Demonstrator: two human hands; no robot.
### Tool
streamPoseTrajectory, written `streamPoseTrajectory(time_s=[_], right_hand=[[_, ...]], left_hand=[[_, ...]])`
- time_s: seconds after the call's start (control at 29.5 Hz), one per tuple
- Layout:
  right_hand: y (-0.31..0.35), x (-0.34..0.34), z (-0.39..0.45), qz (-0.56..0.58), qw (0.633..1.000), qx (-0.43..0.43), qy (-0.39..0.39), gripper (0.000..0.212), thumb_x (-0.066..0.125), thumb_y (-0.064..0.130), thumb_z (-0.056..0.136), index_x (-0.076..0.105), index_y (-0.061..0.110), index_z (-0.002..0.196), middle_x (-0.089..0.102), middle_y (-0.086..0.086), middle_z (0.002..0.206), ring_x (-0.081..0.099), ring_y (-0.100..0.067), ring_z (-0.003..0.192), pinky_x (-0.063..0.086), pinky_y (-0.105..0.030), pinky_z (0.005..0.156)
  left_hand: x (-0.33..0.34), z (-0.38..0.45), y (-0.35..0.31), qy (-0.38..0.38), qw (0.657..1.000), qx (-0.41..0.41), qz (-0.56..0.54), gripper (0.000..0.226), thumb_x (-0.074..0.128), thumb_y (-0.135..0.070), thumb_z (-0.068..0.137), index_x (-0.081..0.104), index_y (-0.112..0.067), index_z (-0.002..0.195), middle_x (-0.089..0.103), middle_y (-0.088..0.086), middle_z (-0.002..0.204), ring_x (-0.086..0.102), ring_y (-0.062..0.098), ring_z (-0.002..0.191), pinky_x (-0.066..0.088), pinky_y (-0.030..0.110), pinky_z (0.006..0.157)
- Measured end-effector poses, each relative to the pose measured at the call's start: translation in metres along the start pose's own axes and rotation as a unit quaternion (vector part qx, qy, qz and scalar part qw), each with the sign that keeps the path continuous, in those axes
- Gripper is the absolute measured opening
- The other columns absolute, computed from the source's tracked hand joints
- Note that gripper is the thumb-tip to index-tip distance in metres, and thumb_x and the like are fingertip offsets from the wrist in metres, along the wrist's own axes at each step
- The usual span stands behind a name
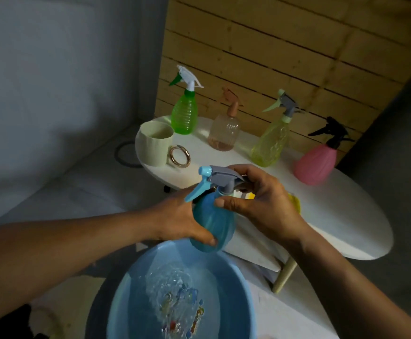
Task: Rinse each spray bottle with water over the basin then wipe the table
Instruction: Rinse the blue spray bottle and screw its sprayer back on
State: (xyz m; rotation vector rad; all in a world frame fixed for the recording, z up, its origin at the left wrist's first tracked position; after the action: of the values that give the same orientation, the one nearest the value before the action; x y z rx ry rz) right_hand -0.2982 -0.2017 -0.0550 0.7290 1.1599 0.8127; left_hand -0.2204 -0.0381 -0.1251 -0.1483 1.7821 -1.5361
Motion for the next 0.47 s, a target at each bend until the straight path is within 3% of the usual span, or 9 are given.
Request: streamPoseTrajectory(time_s=[0.1,0.2,0.31,0.47], right_hand=[[0.006,-0.012,0.018,0.003,1.000,-0.020,-0.021,0.052,0.090,0.010,0.071,0.067,0.029,0.114,0.074,0.015,0.106,0.067,-0.005,0.095,0.053,-0.022,0.084],[0.009,-0.028,0.036,0.024,0.997,-0.035,-0.064,0.052,0.089,0.008,0.072,0.065,0.032,0.111,0.073,0.019,0.100,0.064,0.001,0.089,0.049,-0.016,0.078],[0.004,-0.035,0.051,0.038,0.994,-0.039,-0.095,0.052,0.088,0.007,0.074,0.064,0.031,0.112,0.073,0.014,0.100,0.066,-0.004,0.090,0.053,-0.020,0.077],[-0.022,-0.041,0.063,0.041,0.988,-0.019,-0.147,0.057,0.088,0.011,0.076,0.063,0.023,0.125,0.073,0.006,0.107,0.068,-0.010,0.096,0.057,-0.031,0.082]], left_hand=[[-0.018,0.018,-0.017,-0.021,1.000,0.008,0.019,0.066,0.098,-0.025,0.061,0.060,-0.037,0.114,0.068,-0.026,0.103,0.065,-0.006,0.098,0.053,0.015,0.077],[-0.030,0.042,-0.032,-0.046,0.998,0.011,0.041,0.068,0.098,-0.027,0.061,0.058,-0.043,0.114,0.066,-0.026,0.105,0.061,-0.014,0.100,0.048,0.004,0.076],[-0.037,0.063,-0.037,-0.063,0.997,0.013,0.039,0.070,0.099,-0.027,0.061,0.054,-0.048,0.109,0.064,-0.028,0.107,0.058,-0.019,0.100,0.045,0.001,0.074],[-0.032,0.095,-0.030,-0.059,0.998,0.004,0.034,0.084,0.098,-0.022,0.063,0.048,-0.042,0.128,0.061,-0.027,0.107,0.056,-0.021,0.093,0.045,0.000,0.070]])
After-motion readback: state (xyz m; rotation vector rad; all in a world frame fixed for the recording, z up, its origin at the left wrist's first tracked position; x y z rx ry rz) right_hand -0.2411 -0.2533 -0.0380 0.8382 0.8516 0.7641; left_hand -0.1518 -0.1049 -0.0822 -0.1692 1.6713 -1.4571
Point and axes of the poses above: each hand's wrist, its own z-axis towards the middle knuckle, its own x-axis out of the palm, y = z × x, the point moved 3 cm from there along z, towards the middle knuckle
